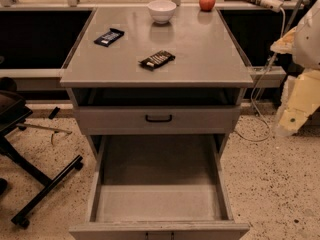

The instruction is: Place rxbar chocolate into middle drawer

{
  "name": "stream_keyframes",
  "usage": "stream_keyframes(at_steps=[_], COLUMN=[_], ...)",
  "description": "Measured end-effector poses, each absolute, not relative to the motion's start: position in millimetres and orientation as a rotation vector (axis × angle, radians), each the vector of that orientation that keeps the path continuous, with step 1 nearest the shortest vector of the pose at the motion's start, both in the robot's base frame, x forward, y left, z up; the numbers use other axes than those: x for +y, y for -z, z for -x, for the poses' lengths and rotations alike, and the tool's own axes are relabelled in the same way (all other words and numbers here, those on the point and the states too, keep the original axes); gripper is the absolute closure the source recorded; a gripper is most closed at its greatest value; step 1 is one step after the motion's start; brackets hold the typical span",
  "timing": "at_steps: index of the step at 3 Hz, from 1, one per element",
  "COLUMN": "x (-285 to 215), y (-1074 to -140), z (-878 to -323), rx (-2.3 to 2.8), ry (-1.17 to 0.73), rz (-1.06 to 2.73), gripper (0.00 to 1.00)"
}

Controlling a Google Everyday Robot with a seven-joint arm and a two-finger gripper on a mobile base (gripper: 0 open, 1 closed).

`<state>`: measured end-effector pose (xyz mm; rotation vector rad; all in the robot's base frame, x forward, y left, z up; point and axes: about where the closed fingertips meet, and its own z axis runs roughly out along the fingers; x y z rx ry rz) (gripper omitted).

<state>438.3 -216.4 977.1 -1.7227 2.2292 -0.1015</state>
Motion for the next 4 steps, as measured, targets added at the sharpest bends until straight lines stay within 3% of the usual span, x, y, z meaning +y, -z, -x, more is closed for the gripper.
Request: stream_keyframes(at_steps=[2, 4], x=[-213, -167], y=[-984, -995], z=[-454, -562], rx=[2.169, 1.891], ry=[0.110, 0.065], rz=[1.755, 1.909], gripper=[0.00, 0.00])
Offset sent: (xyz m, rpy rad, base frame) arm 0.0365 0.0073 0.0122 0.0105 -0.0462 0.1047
